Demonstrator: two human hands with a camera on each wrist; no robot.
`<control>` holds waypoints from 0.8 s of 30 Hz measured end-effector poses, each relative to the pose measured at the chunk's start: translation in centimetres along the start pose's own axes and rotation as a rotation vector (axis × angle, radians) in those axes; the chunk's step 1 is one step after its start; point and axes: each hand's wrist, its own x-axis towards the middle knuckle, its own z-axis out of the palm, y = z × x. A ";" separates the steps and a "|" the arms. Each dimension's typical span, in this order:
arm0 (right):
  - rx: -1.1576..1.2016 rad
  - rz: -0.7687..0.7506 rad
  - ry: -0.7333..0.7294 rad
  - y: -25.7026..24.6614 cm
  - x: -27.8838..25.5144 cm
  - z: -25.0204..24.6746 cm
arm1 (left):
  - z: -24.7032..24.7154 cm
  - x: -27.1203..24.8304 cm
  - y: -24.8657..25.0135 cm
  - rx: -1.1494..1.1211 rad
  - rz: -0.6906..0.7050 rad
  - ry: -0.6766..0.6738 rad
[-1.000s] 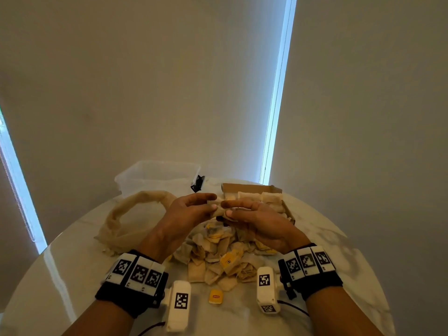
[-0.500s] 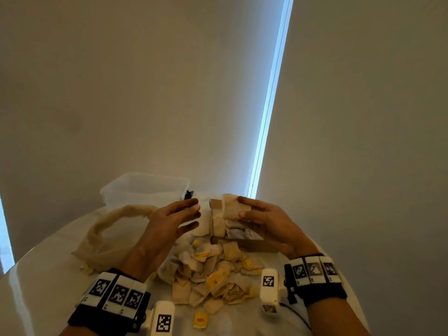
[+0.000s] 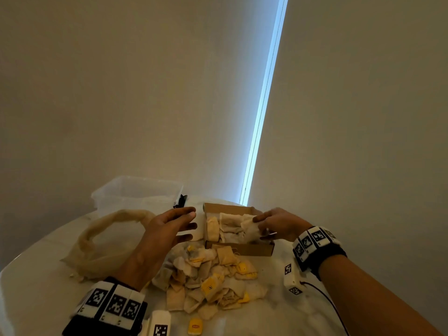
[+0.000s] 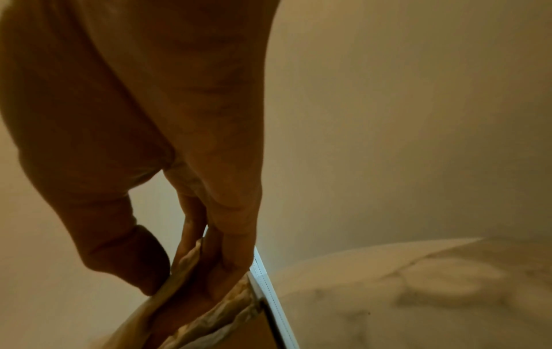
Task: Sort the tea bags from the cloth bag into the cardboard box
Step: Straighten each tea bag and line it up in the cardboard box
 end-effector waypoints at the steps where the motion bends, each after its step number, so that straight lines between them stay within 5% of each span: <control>1: -0.040 0.010 -0.007 -0.3 0.1 0.2 | 0.0 -0.1 0.0 0.006 0.001 -0.003; 19: -0.651 -0.033 0.042 -1.3 0.2 1.4 | -0.5 0.0 -0.3 0.045 0.009 -0.014; 24: -0.720 -0.242 0.200 -1.4 -0.3 1.2 | -0.5 0.2 -0.4 0.055 0.018 -0.025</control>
